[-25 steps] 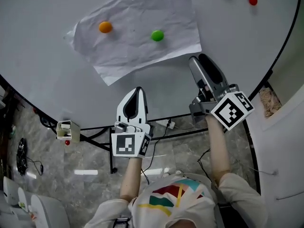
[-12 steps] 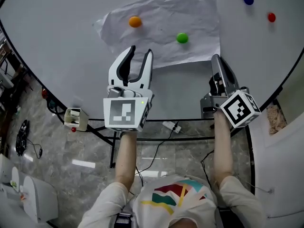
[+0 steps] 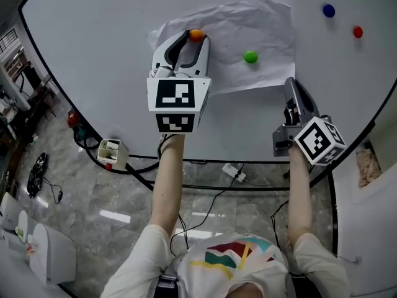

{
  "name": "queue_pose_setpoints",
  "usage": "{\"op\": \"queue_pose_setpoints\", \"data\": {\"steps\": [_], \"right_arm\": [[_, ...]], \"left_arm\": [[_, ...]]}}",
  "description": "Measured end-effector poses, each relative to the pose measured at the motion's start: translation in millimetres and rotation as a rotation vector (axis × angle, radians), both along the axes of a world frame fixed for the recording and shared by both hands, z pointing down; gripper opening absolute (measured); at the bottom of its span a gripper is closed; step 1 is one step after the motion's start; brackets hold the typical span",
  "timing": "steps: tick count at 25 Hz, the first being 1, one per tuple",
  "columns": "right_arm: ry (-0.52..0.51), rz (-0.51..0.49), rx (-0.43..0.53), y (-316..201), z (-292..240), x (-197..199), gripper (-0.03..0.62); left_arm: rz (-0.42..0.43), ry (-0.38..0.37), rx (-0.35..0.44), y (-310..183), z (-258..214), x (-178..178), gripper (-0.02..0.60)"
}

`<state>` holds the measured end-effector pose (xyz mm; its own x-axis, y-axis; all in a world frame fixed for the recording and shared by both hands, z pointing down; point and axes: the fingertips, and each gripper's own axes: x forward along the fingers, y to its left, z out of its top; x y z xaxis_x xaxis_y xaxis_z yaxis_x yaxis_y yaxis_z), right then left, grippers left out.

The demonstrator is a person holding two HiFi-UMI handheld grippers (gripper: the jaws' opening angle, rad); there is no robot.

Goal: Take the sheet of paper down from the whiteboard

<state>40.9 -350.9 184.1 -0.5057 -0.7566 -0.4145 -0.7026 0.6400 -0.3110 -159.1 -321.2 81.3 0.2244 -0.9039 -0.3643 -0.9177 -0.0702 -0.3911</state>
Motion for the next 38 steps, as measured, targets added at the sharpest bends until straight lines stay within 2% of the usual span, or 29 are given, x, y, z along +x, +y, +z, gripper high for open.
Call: {"op": "queue_pose_setpoints", "data": {"steps": [7, 11, 15, 24, 38], "right_arm": [[0.014, 0.01, -0.011, -3.1, 1.1, 1.8, 0.014], [0.013, 0.007, -0.018, -4.4, 1.4, 0.4, 0.014], [0.013, 0.006, -0.019, -5.2, 0.9, 0.5, 0.014], [0.033, 0.008, -0.024, -7.1, 2.3, -2.2, 0.014], [0.058, 0.049, -0.036, -10.8, 7.5, 3.1, 0.014]], "left_arm": [[-0.031, 0.006, -0.002, 1.3, -2.2, -12.0, 0.167], [-0.063, 0.076, -0.004, 6.6, -0.2, -49.3, 0.167], [-0.035, 0.17, -0.02, 9.5, 9.1, -74.1, 0.167], [-0.104, 0.269, -0.054, 16.5, 32.7, -122.3, 0.167], [-0.105, 0.309, -0.069, 11.6, 43.8, -128.9, 0.17]]}}
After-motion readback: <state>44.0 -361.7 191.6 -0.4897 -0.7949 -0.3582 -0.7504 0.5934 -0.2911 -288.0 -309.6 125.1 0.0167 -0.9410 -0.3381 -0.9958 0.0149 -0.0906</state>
